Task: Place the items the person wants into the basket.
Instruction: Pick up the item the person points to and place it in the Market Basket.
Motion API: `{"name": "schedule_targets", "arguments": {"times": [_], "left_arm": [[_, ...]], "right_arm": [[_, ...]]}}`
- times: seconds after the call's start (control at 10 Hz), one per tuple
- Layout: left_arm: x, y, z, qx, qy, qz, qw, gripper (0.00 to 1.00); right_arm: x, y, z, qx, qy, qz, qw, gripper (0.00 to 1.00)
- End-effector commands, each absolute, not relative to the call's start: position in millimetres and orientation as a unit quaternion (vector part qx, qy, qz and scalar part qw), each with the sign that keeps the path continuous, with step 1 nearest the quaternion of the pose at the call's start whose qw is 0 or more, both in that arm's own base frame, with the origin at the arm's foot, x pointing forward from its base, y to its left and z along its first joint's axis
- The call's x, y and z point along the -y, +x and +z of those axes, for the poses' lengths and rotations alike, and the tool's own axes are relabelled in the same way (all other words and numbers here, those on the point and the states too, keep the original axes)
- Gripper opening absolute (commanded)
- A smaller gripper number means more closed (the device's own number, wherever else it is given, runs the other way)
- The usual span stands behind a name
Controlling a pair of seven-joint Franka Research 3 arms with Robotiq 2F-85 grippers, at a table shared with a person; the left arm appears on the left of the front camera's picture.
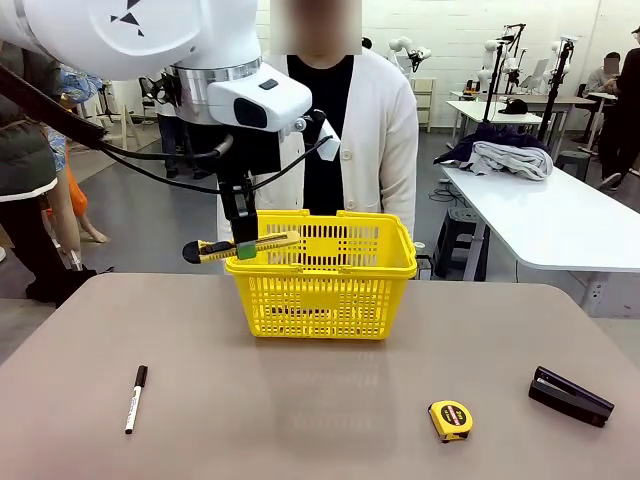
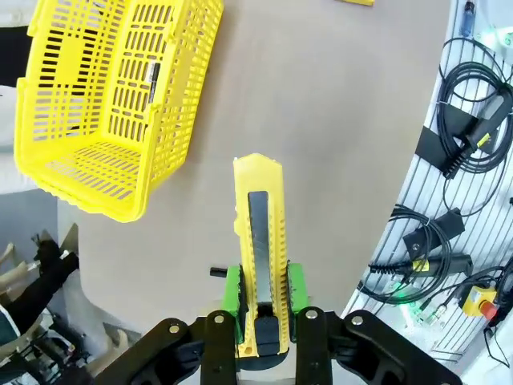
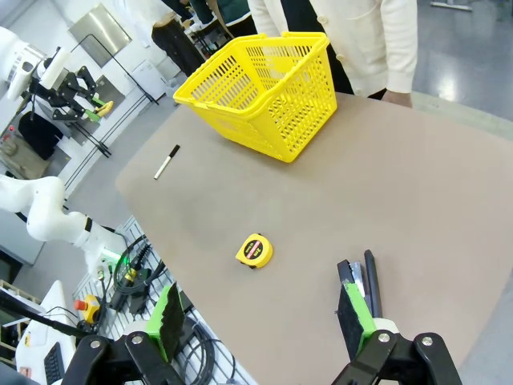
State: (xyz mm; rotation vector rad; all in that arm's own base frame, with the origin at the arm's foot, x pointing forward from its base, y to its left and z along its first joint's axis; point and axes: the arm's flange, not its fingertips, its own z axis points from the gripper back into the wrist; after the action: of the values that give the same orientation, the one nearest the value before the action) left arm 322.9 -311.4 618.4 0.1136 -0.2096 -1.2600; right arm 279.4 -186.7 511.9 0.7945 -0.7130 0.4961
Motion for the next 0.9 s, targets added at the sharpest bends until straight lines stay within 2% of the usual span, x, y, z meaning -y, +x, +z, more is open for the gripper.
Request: {"name": "schedule_targets", "arguments": {"times": [0.0, 0.3, 0.8], "left_arm": [[311, 337, 622, 0.086, 0.032, -0.633, 0.769, 0.0], [329, 395, 634, 0.049, 0.067, -0.701, 0.709, 0.0], [357, 531, 640, 0.069, 0.051, -0.677, 0.731, 0.0]], "right_arm": [[187, 281, 513, 0.349, 0.382, 0.236, 0.823, 1.0], [187, 281, 513, 0.349, 0.382, 0.236, 0.823, 1.0], [187, 281, 513, 0.349, 0.382, 0.236, 0.823, 1.0]]}}
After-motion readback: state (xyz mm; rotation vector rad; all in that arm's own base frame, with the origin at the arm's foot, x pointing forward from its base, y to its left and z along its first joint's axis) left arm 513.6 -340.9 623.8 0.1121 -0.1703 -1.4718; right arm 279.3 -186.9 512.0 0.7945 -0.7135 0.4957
